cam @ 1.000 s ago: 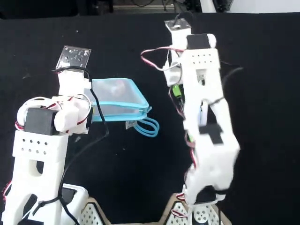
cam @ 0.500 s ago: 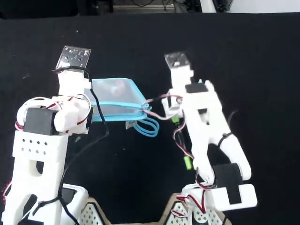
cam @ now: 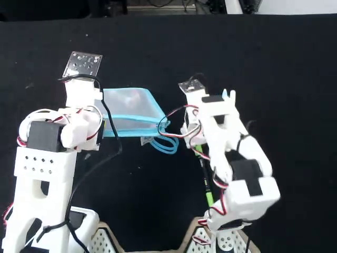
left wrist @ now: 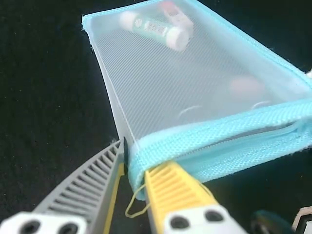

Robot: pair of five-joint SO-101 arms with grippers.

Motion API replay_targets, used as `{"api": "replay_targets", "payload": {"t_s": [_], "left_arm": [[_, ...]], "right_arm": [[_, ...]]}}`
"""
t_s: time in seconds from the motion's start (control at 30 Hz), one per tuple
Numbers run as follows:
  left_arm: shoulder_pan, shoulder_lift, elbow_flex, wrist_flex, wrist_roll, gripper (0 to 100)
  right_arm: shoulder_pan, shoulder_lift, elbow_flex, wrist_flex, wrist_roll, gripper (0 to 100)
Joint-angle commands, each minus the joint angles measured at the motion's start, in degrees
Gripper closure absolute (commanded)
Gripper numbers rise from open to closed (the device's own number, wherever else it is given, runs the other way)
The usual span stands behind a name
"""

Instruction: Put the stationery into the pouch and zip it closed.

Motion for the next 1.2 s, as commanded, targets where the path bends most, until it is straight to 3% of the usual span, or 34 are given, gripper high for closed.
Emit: {"api": "replay_targets", "payload": {"t_s": [0.0, 0.1, 0.17, 0.3, 0.73, 0.93, 1.17], "left_arm": [[0.8, -1.1, -1.1, 0.3, -0.2, 97], [0.8, -1.1, -1.1, 0.3, -0.2, 97], [0.8, -1.1, -1.1, 0.3, -0.2, 97], [0.8, -1.1, -1.1, 0.3, -0.2, 97], [0.8, -1.1, -0.4, 0.1, -0.2, 97], [0.8, -1.1, 0.0, -0.2, -0.2, 97], [0.8, -1.1, 0.0, -0.2, 0.0, 97]], "right_arm": [[-0.6, 4.0, -6.2, 2.7, 0.6, 87.5], [-0.7, 4.6, -6.9, 4.1, 0.6, 89.4], [-0.6, 4.4, -6.9, 4.3, 0.7, 98.5], [-0.6, -0.9, -4.7, 5.5, 0.8, 98.8], [-6.4, -50.1, -2.5, 18.0, 0.4, 98.8], [-15.1, -74.6, -1.4, 15.4, 0.7, 98.7], [-27.4, -90.4, 9.7, 0.2, 0.4, 98.7]]}}
